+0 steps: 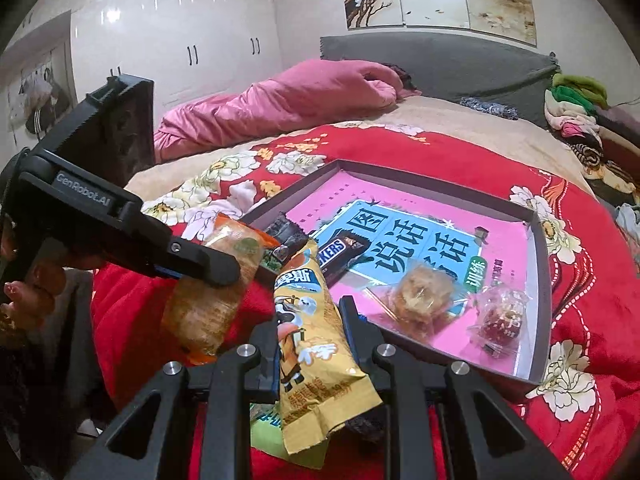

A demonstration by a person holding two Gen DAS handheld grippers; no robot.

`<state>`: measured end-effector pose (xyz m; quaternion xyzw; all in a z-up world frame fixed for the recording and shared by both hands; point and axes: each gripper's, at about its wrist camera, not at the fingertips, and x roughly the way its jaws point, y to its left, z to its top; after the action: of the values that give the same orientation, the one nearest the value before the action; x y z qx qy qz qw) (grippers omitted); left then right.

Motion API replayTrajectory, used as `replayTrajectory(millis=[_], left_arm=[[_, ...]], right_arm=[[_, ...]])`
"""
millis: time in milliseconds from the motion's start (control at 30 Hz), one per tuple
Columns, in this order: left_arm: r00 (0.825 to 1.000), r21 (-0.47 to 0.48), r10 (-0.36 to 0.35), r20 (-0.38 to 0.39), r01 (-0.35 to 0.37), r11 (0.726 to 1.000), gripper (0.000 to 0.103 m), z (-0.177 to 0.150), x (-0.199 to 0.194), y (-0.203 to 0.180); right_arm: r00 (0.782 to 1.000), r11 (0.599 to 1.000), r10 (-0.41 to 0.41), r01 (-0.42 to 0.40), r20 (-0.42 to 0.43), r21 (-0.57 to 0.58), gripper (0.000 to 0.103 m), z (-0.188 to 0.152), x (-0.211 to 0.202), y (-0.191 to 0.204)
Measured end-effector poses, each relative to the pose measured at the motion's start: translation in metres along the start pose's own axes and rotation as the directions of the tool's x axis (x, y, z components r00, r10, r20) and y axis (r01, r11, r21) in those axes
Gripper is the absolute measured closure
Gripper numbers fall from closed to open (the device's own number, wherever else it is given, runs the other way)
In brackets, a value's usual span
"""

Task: Organize snacks
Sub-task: 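Grasp the orange-capped bread stick bag with the left tool while the right grasps the yellow bag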

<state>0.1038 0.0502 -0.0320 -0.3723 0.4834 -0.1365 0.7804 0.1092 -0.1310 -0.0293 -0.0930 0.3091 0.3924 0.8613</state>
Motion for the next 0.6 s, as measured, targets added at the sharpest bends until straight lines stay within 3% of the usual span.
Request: replayTrajectory(millis=[600], left_arm=[[0.995, 0.102, 0.067, 0.072, -0.074, 0.992, 0.080, 0.004, -0.013, -0.029]], right_arm=[[0.996, 0.989, -0.070, 0.061, 0.063, 0.135, 0.079, 0.003, -0.016, -0.031]])
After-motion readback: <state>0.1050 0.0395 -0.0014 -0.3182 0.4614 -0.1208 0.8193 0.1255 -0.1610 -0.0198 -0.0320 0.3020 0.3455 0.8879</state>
